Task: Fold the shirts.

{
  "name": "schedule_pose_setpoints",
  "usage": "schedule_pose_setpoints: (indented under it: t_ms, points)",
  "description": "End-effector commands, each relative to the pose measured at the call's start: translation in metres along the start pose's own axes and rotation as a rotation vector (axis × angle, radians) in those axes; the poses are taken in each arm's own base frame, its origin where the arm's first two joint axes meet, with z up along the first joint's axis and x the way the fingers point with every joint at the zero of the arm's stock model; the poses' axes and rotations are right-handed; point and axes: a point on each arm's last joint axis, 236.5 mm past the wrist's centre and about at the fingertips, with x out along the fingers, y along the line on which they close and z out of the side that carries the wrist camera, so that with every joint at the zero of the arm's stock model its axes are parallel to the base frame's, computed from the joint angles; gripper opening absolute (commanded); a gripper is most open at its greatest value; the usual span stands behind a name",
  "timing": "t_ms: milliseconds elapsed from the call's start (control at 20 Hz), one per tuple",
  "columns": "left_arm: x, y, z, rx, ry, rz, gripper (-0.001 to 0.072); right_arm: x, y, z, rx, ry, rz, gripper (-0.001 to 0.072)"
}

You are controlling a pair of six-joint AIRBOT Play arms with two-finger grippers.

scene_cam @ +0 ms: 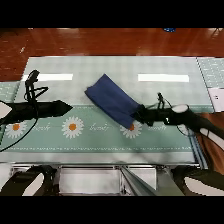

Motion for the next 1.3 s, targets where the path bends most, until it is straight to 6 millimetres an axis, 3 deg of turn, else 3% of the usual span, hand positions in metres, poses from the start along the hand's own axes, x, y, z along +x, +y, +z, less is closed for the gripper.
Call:
schedule_pose_setpoints:
  t_ms: [0,150,350,450,550,700,800,900,1000,1150,1250]
  points:
    - [0.0,0.001,0.0,-0.001,0.001,0.001,0.0021,0.001,0.066,0.023,-0.219,0.04,0.063,0.0021]
    - [0.004,0.004,-0.002,-0.011,0.015,0.004,0.0021,-0.032,0.135,0.062,-0.386,-0.044,0.041,0.0021]
    - [0.009,0.008,-0.01,-0.026,0.037,0.007,0.0021,-0.114,0.217,0.103,-0.529,-0.18,0.041,0.0021]
    - [0.01,0.009,-0.011,-0.028,0.041,0.007,0.0021,-0.164,0.236,0.121,-0.545,-0.247,0.029,0.0021]
    - [0.01,0.009,-0.011,-0.028,0.041,0.007,0.0021,-0.211,0.242,0.135,-0.536,-0.295,0.029,0.0021]
    - [0.01,0.008,-0.012,-0.028,0.044,0.006,0.0021,-0.281,0.227,0.15,-0.459,-0.391,0.006,0.0021]
    - [0.01,0.009,-0.012,-0.028,0.043,0.006,0.0021,-0.324,0.204,0.15,-0.418,-0.442,-0.04,0.0021]
    - [0.01,0.008,-0.012,-0.027,0.043,0.006,0.0021,-0.364,0.169,0.145,-0.356,-0.478,-0.124,0.0021]
    - [0.01,0.009,-0.012,-0.028,0.043,0.006,0.0021,-0.396,0.122,0.135,-0.276,-0.488,-0.265,0.0019]
    - [0.01,0.009,-0.011,-0.027,0.039,0.008,0.0021,-0.434,0.057,0.104,-0.164,-0.444,-0.483,0.0018]
    - [0.01,0.01,-0.008,-0.014,0.029,0.011,0.0021,-0.459,0.028,0.089,-0.085,-0.473,-0.573,0.0019]
